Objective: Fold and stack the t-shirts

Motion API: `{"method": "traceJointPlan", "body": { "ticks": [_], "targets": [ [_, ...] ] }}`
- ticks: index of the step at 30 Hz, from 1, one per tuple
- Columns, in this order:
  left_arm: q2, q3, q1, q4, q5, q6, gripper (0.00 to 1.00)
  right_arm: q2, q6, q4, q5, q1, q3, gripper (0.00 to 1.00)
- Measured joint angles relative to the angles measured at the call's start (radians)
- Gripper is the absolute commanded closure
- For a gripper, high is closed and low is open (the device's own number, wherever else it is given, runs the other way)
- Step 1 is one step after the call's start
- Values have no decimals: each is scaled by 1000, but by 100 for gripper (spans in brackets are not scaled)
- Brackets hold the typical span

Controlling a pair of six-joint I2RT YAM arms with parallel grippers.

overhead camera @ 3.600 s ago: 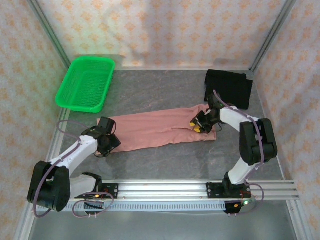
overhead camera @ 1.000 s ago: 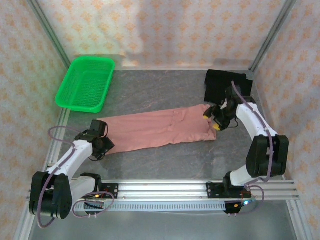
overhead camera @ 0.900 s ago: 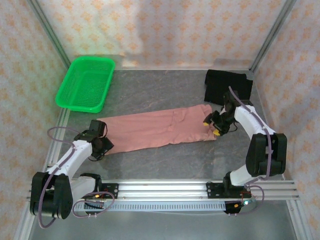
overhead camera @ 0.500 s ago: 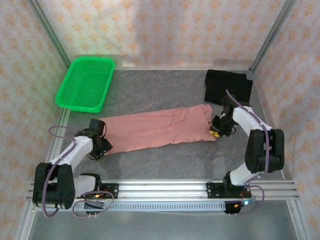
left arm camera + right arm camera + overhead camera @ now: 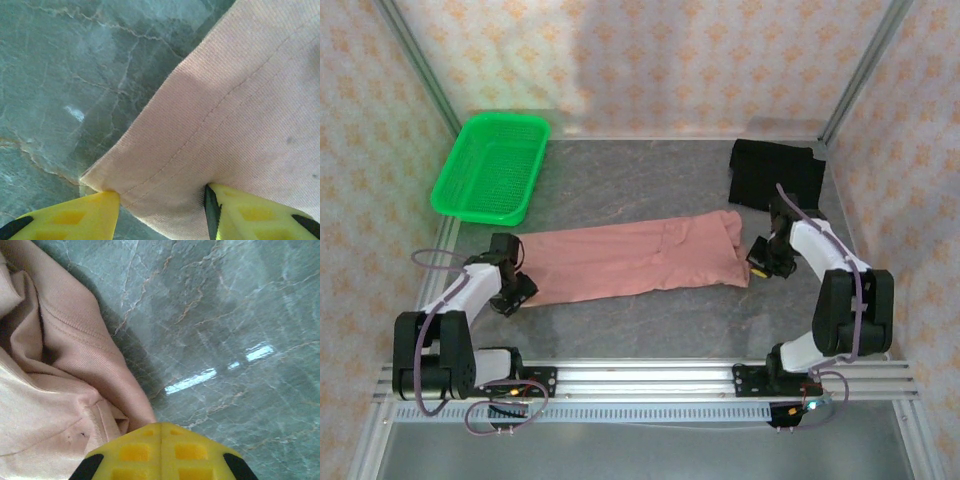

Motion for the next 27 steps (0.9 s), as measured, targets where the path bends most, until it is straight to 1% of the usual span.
{"method": "traceJointPlan", "body": {
  "ticks": [2, 3, 4, 6, 9, 12, 14, 16, 18, 20, 23, 27],
  "targets": [
    [0, 2, 0, 0, 0, 5, 50, -16, -10, 2, -28, -2, 0, 65],
    [0, 2, 0, 0, 1, 8, 50, -30, -9, 9, -60, -2, -6, 58],
    [0, 2, 0, 0, 1, 11, 49, -47, -8, 21, -87, -2, -17, 55],
    [0, 2, 0, 0, 3, 15, 49, -110, 12, 52, -149, -2, -69, 51],
    [-4, 1, 0, 0, 6, 18, 49, -200, 32, 90, -215, -2, -165, 50],
    [-4, -1, 5, 2, 11, 19, 49, -220, 55, 131, -258, -2, -238, 54],
    [-4, -1, 6, 2, 11, 19, 49, -213, 75, 172, -278, -2, -277, 60],
    [-4, -2, 6, 3, 11, 19, 49, -196, 93, 212, -290, -2, -298, 73],
    [-4, -2, 6, 3, 11, 19, 50, -173, 103, 247, -288, -2, -300, 90],
    [-4, -2, 6, 3, 11, 19, 50, -158, 109, 264, -264, -2, -298, 100],
    [-4, -2, 9, 2, 10, 19, 50, -153, 94, 244, -203, -2, -272, 100],
    [-1, -1, 27, 3, 19, 19, 51, -166, 59, 182, -109, -2, -194, 100]
  ]
}}
